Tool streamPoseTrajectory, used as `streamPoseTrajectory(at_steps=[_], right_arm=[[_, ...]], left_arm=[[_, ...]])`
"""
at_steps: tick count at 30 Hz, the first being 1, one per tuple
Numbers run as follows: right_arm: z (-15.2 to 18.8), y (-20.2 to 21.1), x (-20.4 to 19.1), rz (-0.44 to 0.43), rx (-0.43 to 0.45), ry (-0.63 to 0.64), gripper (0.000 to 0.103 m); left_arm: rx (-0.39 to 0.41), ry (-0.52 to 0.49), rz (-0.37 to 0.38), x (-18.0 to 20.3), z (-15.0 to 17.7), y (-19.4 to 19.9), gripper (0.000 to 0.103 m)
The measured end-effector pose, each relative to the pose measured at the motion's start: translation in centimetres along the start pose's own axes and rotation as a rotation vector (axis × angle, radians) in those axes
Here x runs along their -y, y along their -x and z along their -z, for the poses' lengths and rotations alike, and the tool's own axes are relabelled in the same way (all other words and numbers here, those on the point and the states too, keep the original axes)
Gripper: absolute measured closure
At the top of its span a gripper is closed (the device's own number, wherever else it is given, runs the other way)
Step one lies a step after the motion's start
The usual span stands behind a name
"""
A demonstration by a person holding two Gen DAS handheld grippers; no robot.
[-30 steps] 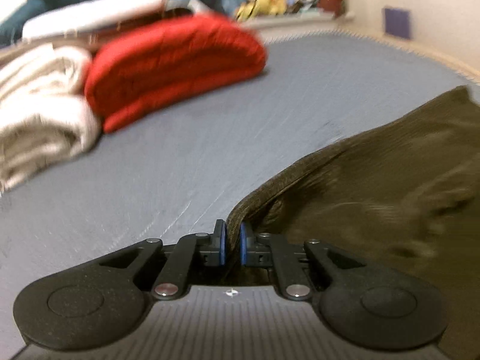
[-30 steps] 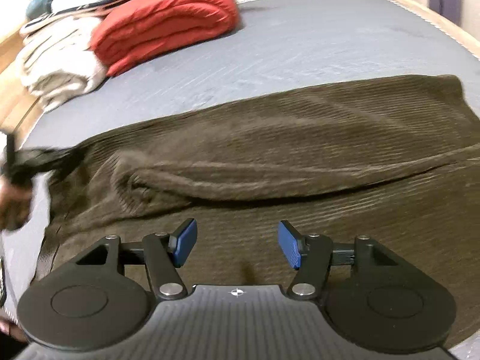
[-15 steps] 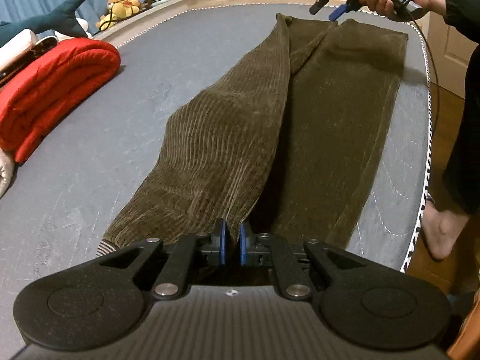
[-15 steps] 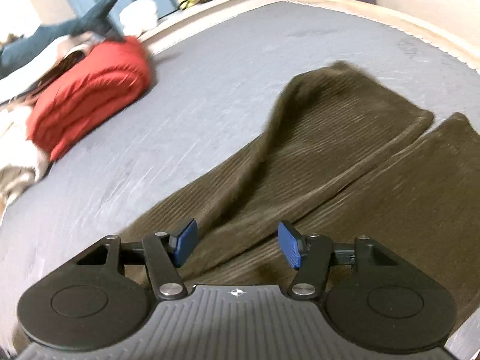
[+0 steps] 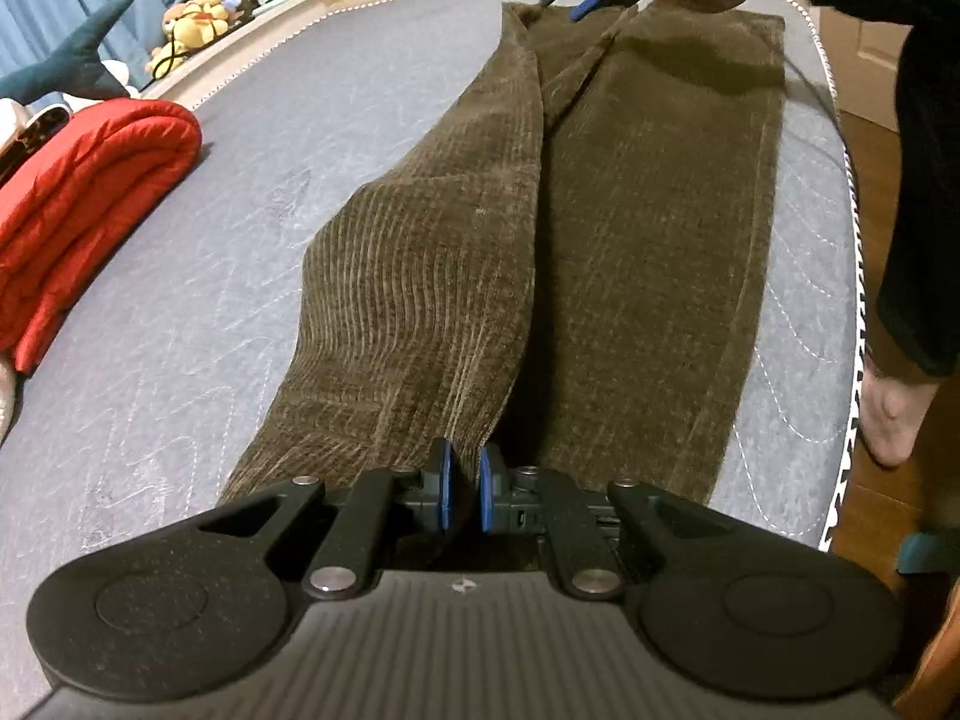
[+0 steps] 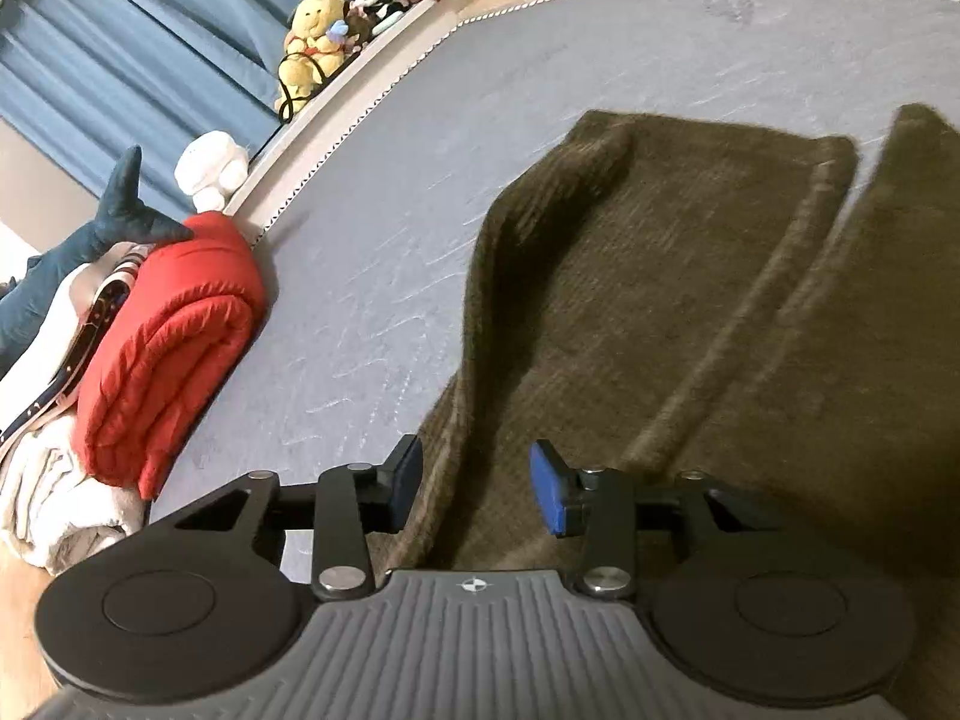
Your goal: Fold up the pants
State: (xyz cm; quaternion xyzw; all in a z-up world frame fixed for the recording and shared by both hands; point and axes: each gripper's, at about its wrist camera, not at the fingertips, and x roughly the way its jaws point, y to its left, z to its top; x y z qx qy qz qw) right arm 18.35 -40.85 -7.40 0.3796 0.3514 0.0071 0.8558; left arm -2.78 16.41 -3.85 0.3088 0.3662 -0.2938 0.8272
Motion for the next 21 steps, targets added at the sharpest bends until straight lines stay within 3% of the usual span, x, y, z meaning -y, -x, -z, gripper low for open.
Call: streamPoseTrajectory(at_steps=[11,13,14,18,21], right_arm=[[0.1,-7.8,-0.8,0.068,-0.025,-0.044,0.057],[0.2,-8.1,-1.3,0.089,-0.006,-0.018,0.075],[0.2,-8.1,-1.5,0.092,-0.002,-0.005,0.092],[-0.2,-6.2,-1.8,0.061,0.03,-0.008,0.095],[-1.0,-2.5,-2.3,0.021,0.062,0.025,0.096]], left_arm=[[0.035,0.05,0.026,-1.5,0.4,1.0,0.093],[0.039,0.053,0.027,-1.6,0.5,1.1,0.093],[0.041,0.054,0.025,-1.6,0.5,1.1,0.093],[0.05,0.058,0.007,-1.5,0.5,1.3,0.093],[0.067,0.067,-0.009,-1.7,0.8,1.6,0.093]])
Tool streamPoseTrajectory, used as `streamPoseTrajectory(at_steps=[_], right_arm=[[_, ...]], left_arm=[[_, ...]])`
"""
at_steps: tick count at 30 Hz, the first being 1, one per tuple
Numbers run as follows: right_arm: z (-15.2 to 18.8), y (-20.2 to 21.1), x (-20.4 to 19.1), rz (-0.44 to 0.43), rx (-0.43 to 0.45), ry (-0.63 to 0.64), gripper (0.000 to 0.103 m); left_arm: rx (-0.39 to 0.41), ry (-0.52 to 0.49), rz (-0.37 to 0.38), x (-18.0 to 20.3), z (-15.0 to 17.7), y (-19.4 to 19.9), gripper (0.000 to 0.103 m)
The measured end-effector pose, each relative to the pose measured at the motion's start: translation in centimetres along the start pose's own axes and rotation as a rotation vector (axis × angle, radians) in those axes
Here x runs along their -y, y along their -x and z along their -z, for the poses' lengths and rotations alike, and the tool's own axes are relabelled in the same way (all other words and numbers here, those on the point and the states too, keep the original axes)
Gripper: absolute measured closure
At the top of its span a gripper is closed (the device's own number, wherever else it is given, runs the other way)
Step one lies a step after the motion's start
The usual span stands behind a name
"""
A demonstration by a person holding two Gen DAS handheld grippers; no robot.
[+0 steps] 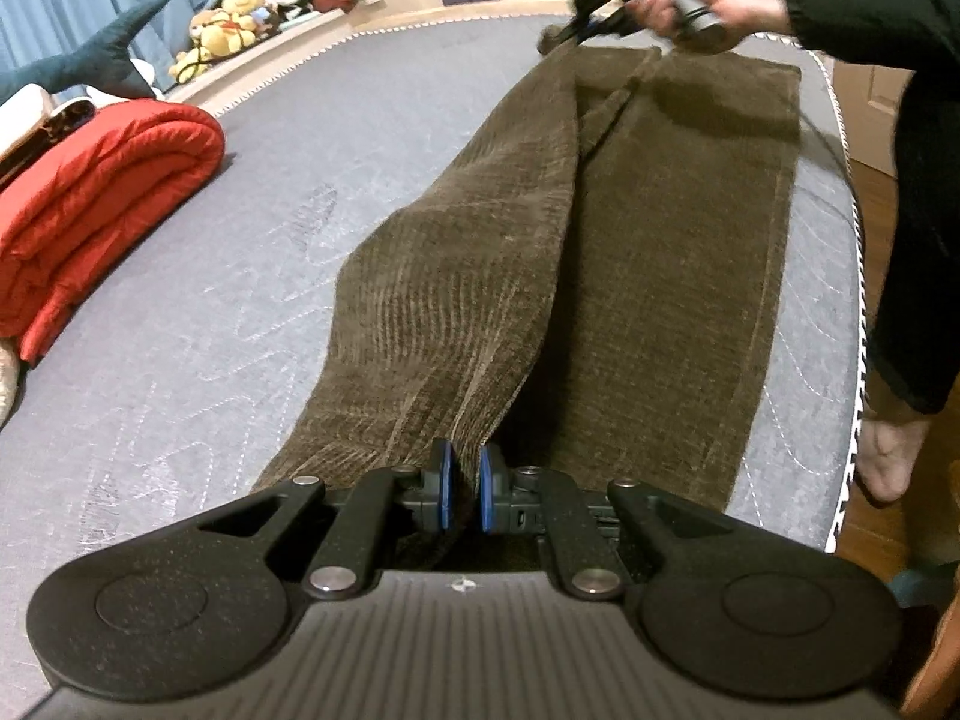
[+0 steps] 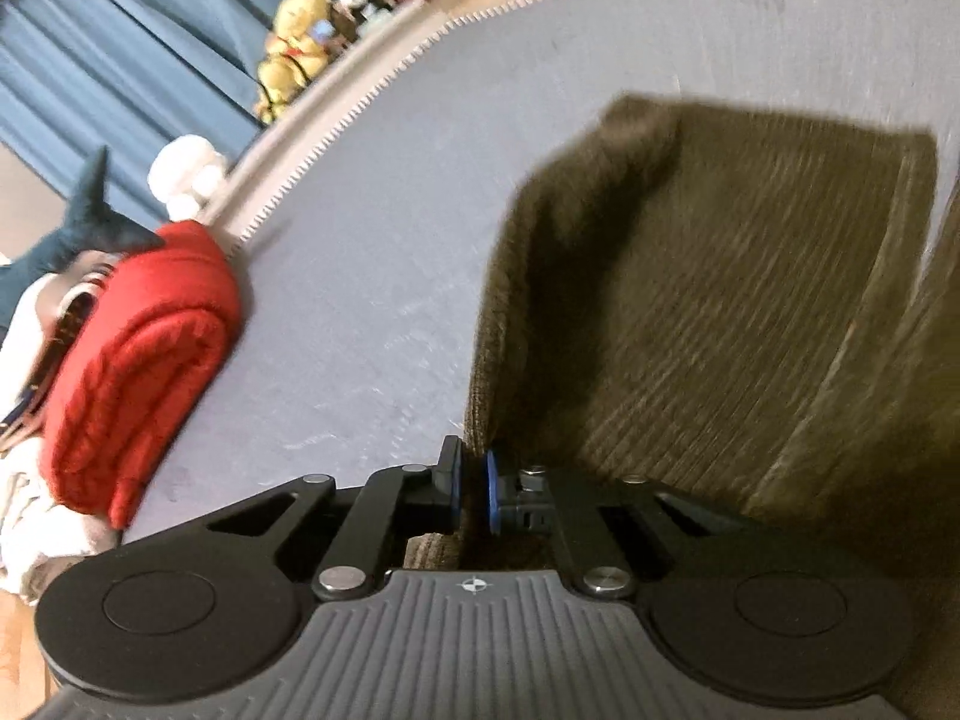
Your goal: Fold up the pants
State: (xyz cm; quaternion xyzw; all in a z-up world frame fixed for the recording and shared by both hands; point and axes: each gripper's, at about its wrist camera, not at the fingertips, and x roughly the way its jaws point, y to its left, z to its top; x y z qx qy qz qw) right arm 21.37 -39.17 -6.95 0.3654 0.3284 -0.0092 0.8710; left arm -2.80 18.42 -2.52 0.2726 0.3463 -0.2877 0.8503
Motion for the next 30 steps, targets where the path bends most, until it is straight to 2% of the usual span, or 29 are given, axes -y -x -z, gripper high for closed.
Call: streamPoseTrajectory(at_steps=[3,7,11,13,15,16,17,18,19,20,21,22,25,27,30], right_arm=[[-0.7,5.0,0.0,-0.047,0.026,0.028,0.096],[-0.2,12.0,1.5,-0.034,-0.004,0.084,0.096],[3.3,16.1,4.4,0.078,-0.158,0.14,0.096],[5.6,16.3,6.1,0.152,-0.293,0.186,0.095],[6.8,16.5,7.9,0.19,-0.361,0.193,0.095],[6.5,16.9,8.5,0.205,-0.34,0.189,0.095],[5.9,17.4,8.8,0.213,-0.296,0.186,0.092],[4.9,18.1,9.1,0.218,-0.236,0.185,0.084],[3.9,18.7,9.3,0.22,-0.174,0.177,0.076],[3.0,19.2,9.4,0.217,-0.12,0.169,0.06],[2.2,19.4,9.3,0.21,-0.061,0.17,0.055],[1.6,19.4,9.2,0.209,-0.018,0.183,0.055],[0.4,17.7,9.3,0.212,0.049,0.23,0.055],[0.2,15.6,9.8,0.233,0.051,0.244,0.053],[0.3,11.9,9.6,0.282,0.02,0.272,0.05]], left_arm=[[0.022,0.007,-0.013,-0.3,0.3,0.7,0.093],[0.031,-0.008,-0.019,-0.6,1.3,2.4,0.093],[-0.033,-0.017,0.039,-0.6,3.2,3.5,0.093],[-0.082,-0.03,0.068,-0.3,3.9,3.6,0.092],[-0.097,-0.017,0.119,-0.3,4.0,4.0,0.09],[-0.075,-0.012,0.126,-0.3,3.8,4.5,0.089],[-0.05,-0.002,0.129,-0.5,3.5,5.0,0.083],[-0.007,0.024,0.136,-0.7,3.0,5.8,0.071],[0.039,0.05,0.14,-1.0,2.6,6.4,0.065],[0.086,0.076,0.135,-1.3,2.1,7.0,0.059],[0.131,0.103,0.122,-1.5,1.6,7.3,0.059],[0.152,0.122,0.107,-1.6,1.1,7.3,0.058],[0.15,0.173,0.04,-1.7,-0.2,5.7,0.056],[0.106,0.187,-0.035,-1.4,-0.9,3.9,0.055],[0.067,0.206,-0.1,-1.2,-2.0,1.8,0.055]])
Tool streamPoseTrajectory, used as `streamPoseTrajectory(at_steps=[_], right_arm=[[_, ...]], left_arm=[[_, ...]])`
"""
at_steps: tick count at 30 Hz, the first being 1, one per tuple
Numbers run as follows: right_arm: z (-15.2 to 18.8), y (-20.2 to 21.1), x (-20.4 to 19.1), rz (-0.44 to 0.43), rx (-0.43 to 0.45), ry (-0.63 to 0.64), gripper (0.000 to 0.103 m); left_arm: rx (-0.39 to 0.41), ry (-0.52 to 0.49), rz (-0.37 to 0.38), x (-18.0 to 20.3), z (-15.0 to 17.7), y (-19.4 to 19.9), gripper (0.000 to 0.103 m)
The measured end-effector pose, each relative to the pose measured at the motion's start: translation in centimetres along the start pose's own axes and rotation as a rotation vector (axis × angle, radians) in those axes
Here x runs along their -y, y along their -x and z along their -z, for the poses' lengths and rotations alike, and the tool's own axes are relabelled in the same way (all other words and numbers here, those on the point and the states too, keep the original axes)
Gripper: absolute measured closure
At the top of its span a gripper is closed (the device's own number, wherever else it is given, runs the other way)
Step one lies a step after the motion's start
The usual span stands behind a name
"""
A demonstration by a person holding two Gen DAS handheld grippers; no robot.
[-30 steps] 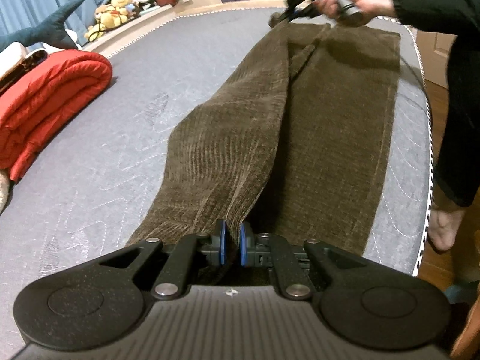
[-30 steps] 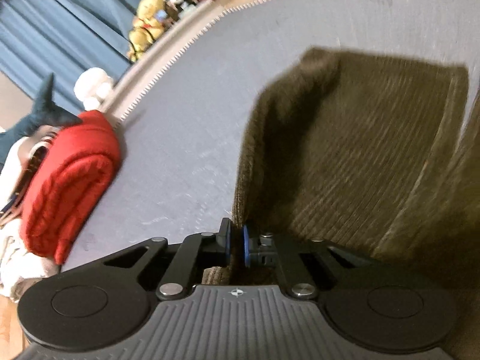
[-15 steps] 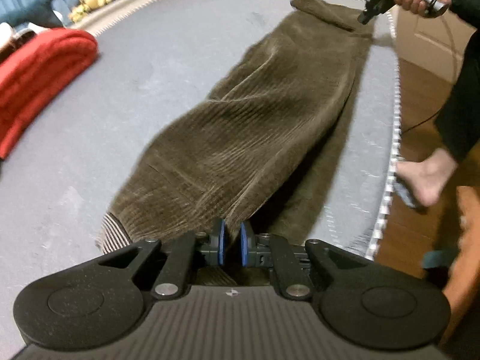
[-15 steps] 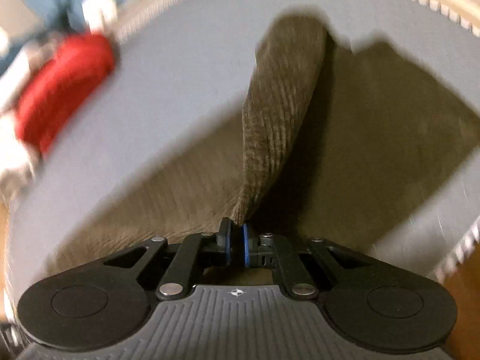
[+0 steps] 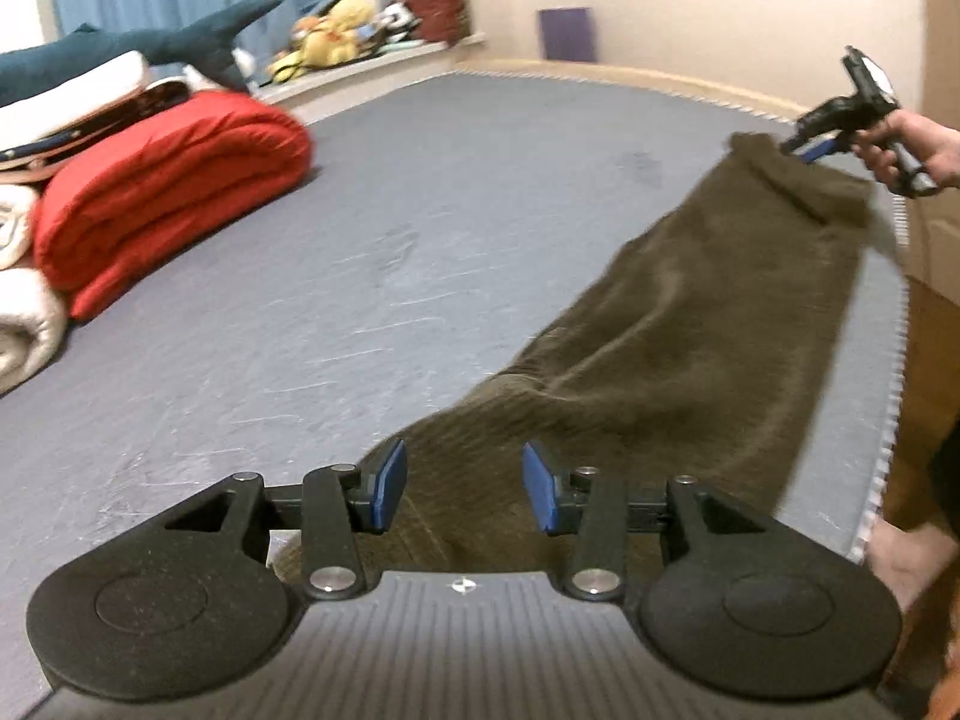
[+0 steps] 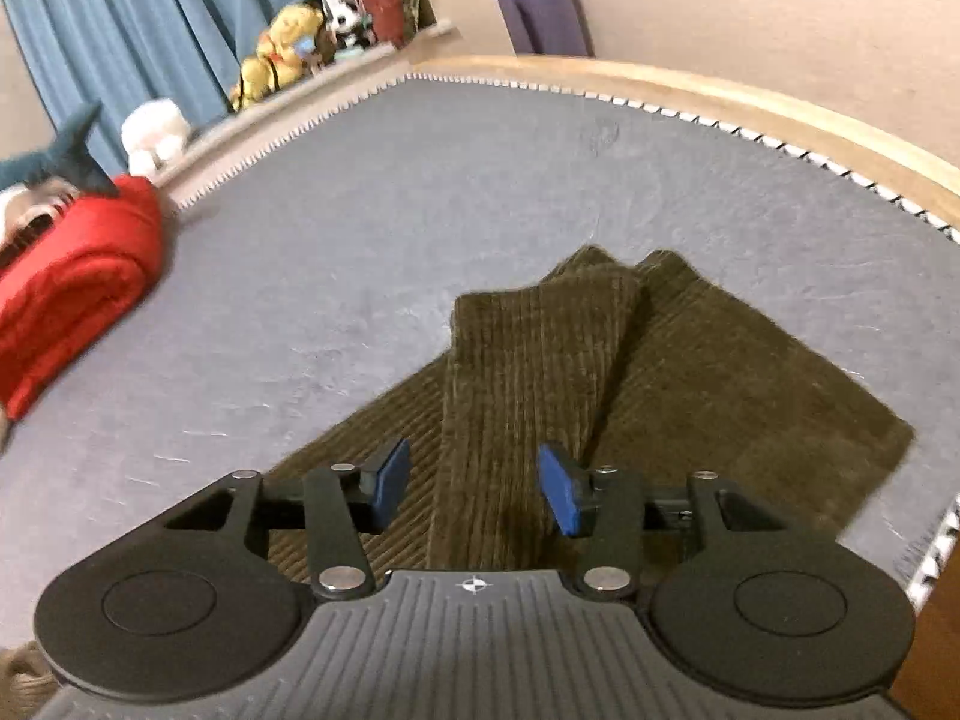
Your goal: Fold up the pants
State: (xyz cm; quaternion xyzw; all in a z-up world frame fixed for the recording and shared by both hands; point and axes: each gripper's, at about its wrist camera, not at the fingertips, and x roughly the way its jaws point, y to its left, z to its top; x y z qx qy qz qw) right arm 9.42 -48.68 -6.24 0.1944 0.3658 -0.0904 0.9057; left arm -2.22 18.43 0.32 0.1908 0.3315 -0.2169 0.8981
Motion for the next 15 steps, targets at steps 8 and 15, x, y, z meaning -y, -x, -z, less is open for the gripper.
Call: streamPoseTrajectory(at_steps=[8,15], right_arm=[[0.8,-7.4,-3.0,0.109,-0.097,0.186,0.033],[-0.6,-5.4,-0.7,0.167,-0.047,0.122,0.094]], left_arm=[[0.03,0.046,-0.035,-1.3,-2.8,-1.7,0.055],[0.046,0.077,-0.058,-0.8,-5.2,-3.2,0.055]])
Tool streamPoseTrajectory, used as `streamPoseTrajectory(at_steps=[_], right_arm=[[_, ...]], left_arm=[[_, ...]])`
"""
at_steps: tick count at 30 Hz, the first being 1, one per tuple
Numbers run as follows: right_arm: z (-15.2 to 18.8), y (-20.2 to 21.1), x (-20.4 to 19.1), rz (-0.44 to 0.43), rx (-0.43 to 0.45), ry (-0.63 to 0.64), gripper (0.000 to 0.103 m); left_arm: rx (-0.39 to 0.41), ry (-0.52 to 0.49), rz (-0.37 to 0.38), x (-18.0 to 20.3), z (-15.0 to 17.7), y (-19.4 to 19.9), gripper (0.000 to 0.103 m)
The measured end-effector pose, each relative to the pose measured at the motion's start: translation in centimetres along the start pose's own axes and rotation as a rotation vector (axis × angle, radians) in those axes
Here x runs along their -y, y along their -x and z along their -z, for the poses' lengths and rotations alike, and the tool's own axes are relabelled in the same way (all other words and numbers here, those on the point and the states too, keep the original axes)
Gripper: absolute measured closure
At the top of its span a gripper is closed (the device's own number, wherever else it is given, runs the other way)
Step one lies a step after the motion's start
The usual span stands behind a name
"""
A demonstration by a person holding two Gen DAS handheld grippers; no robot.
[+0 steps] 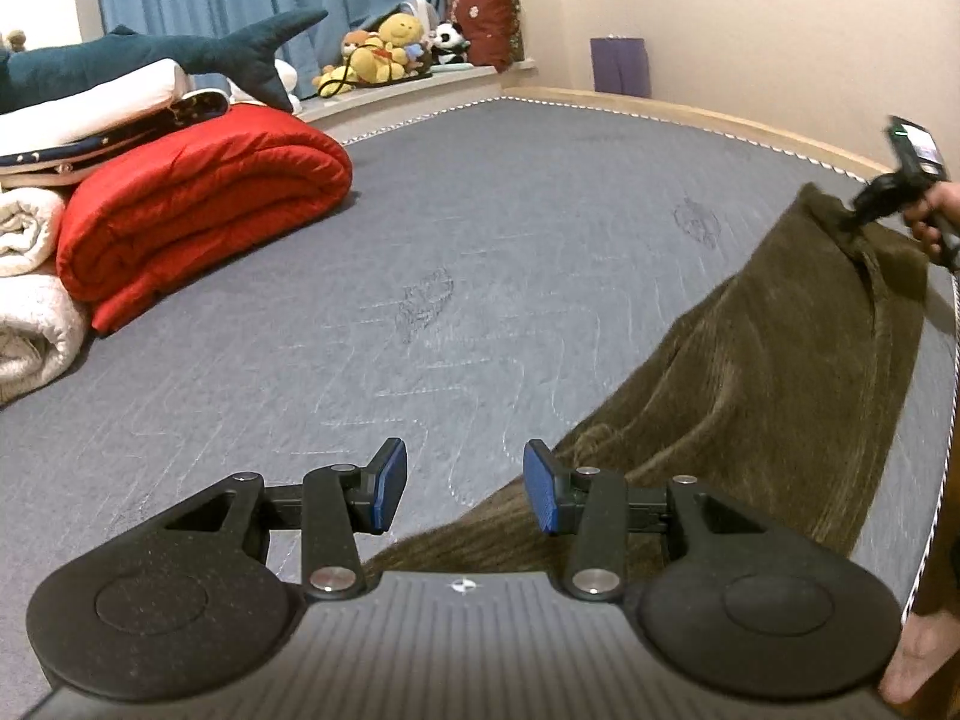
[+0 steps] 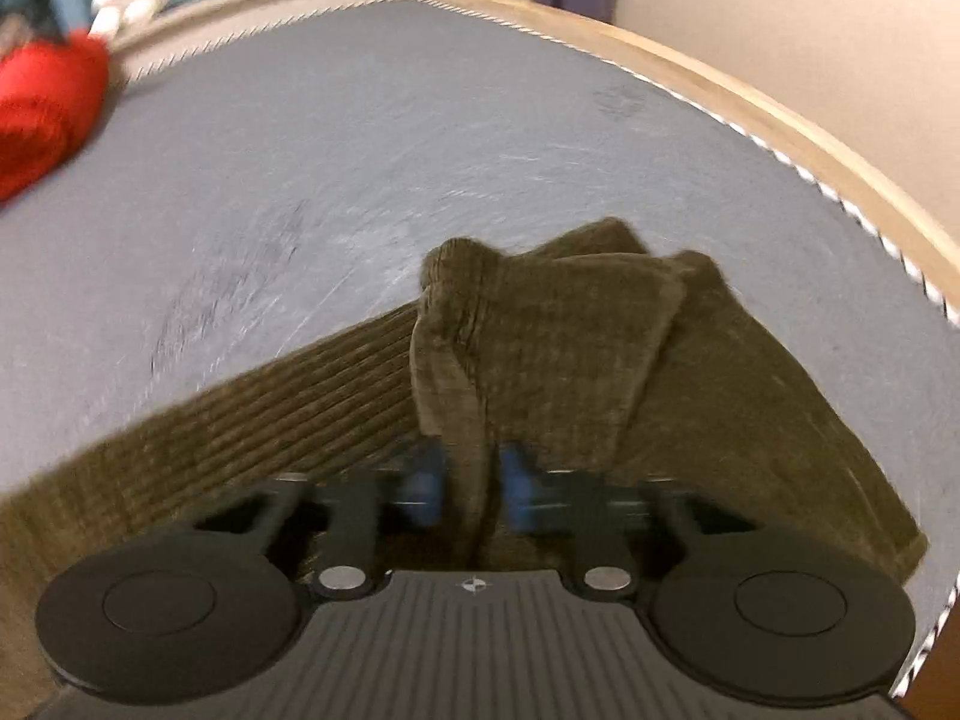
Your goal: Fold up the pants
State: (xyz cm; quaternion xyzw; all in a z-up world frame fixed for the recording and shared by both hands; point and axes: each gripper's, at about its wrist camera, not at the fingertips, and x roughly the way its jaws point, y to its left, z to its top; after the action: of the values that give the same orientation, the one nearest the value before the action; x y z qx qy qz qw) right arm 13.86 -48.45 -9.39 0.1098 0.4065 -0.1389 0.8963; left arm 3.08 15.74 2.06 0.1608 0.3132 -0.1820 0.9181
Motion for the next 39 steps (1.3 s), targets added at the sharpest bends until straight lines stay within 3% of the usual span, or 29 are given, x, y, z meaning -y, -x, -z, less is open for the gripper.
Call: streamPoseTrajectory(at_steps=[5,10,11,14,15,18,20,22,24,26,30,33,35,37,39], right_arm=[[1.5,5.1,6.7,-0.053,0.059,-0.213,0.095],[6.1,6.4,10.9,-0.128,-0.011,-0.334,0.089],[6.5,6.5,11.6,-0.149,-0.011,-0.365,0.085],[6.5,6.7,13.6,-0.149,0.054,-0.452,0.042],[6.3,6.4,14.2,-0.143,0.072,-0.494,0.037],[5.9,4.6,15.8,-0.179,0.061,-0.628,0.037],[5.8,3.0,15.7,-0.143,0.032,-0.657,0.039],[5.8,2.3,15.1,-0.09,0.038,-0.656,0.049],[5.6,2.3,14.4,-0.053,0.051,-0.641,0.085],[5.5,2.5,14.2,-0.059,0.073,-0.657,0.089],[5.0,4.9,13.9,0.018,0.18,-0.642,0.091],[6.2,5.0,15.7,0.175,0.167,-0.717,0.09],[7.3,4.1,17.4,0.163,0.109,-0.797,0.088],[7.0,4.2,17.5,0.155,0.106,-0.784,0.086],[6.0,5.2,16.8,0.189,0.149,-0.764,0.073]], left_arm=[[-0.029,0.041,-0.014,0.6,-0.9,-0.5,0.055],[-0.038,0.063,-0.004,0.6,-1.1,-0.6,0.055],[-0.042,0.066,-0.006,0.6,-1.1,-0.7,0.055],[-0.058,0.076,-0.011,0.6,-1.0,-1.1,0.054],[-0.064,0.075,-0.015,0.7,-0.9,-1.3,0.052],[-0.082,0.075,-0.024,0.8,-0.5,-1.7,0.051],[-0.096,0.085,-0.028,0.5,-0.1,-2.0,0.051],[-0.109,0.096,-0.036,0.3,0.2,-2.2,0.051],[-0.118,0.107,-0.044,-0.1,0.4,-2.4,0.051],[-0.123,0.121,-0.051,-0.5,0.5,-2.6,0.051],[-0.123,0.144,-0.051,-0.6,0.2,-2.9,0.051],[-0.118,0.145,-0.049,-0.6,-0.1,-3.0,0.051],[-0.118,0.149,-0.043,-0.6,-0.3,-3.0,0.051],[-0.119,0.149,-0.045,-0.7,-0.3,-2.9,0.049],[-0.125,0.156,-0.054,-0.9,-0.1,-2.8,0.045]])
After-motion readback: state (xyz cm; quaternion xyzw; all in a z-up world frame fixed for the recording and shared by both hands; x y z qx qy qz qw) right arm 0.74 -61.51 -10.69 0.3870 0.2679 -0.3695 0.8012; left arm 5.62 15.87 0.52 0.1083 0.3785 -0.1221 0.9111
